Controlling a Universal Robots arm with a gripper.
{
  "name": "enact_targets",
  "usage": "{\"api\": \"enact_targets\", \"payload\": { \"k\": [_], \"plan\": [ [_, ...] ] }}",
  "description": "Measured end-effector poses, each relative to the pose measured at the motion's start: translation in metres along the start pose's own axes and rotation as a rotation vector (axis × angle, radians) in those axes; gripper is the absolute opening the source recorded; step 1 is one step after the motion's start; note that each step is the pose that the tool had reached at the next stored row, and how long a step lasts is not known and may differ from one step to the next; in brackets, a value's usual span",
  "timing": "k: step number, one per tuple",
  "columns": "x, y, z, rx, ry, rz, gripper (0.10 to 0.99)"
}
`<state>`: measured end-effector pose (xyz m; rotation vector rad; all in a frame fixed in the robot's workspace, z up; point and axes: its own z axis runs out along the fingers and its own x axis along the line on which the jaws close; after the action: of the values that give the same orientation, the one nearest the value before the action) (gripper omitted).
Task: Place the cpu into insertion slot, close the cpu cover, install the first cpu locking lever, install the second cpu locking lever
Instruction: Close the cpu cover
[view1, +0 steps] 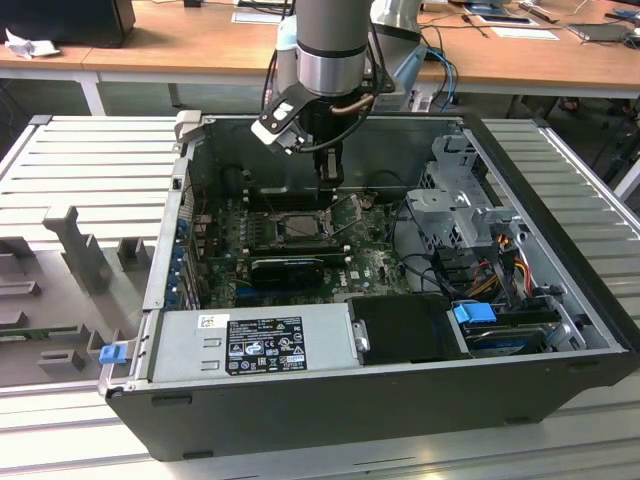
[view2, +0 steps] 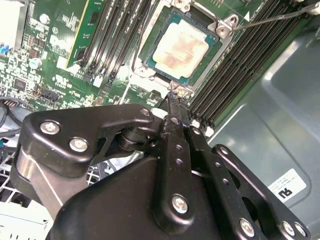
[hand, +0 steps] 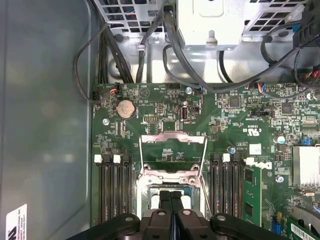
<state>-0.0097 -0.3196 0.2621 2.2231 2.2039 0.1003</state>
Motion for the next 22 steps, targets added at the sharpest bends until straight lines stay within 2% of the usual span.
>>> {"api": "enact_targets", "payload": {
  "k": [3, 22],
  "plan": [
    [0.0004, 0.0004, -0.0052, 0.000, 0.0001, 0.000, 0.106],
    [0.0027, 0.0091, -0.0175, 0.000, 0.0003, 0.000, 0.106]
  ]
}}
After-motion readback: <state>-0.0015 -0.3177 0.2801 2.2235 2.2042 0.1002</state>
